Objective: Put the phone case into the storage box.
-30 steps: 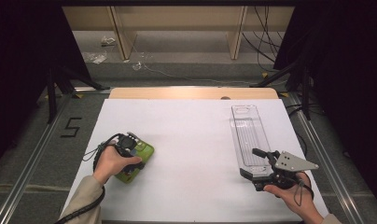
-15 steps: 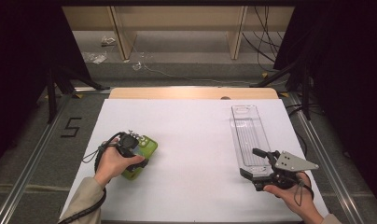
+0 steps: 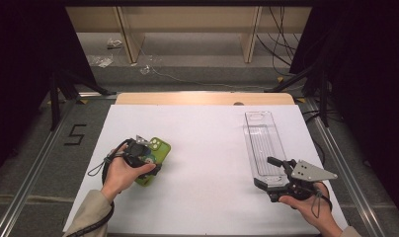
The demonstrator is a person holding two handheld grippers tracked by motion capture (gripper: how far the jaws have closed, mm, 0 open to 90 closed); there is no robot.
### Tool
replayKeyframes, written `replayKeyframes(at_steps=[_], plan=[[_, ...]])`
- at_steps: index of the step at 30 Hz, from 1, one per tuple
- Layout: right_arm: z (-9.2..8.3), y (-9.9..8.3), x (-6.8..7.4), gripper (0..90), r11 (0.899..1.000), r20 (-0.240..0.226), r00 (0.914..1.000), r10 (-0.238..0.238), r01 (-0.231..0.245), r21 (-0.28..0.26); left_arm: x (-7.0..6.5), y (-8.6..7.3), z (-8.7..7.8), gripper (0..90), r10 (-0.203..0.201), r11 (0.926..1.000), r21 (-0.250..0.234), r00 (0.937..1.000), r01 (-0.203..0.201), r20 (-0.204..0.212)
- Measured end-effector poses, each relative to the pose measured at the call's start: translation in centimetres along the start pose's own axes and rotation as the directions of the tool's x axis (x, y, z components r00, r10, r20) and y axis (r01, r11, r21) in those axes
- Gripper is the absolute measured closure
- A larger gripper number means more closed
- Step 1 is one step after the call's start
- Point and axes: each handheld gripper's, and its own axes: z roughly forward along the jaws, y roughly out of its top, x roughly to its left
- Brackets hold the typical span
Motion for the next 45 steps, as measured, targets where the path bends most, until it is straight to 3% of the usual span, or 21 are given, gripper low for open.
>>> replayKeyframes(at_steps=[9, 23, 45], plan=[[0.0, 0.0, 0.0, 14.3, 1.0, -0.001, 1.0, 0.002, -0.002, -0.002, -0.6, -0.2, -0.3, 16.2, 0.01, 0.9962, -0.087, 0.9999, -0.01, -0.003], [0.1, 0.1, 0.0, 13.4, 1.0, -0.002, 1.0, 0.007, -0.007, -0.007, -1.4, -0.4, -0.6, 16.1, 0.016, 0.9797, -0.199, 0.9998, -0.019, -0.016], [0.4, 0.2, 0.1, 12.1, 1.0, 0.001, 0.9999, 0.01, -0.01, -0.009, -2.6, -1.0, -0.6, 16.0, 0.052, 0.9575, -0.283, 0.9983, -0.058, -0.028]])
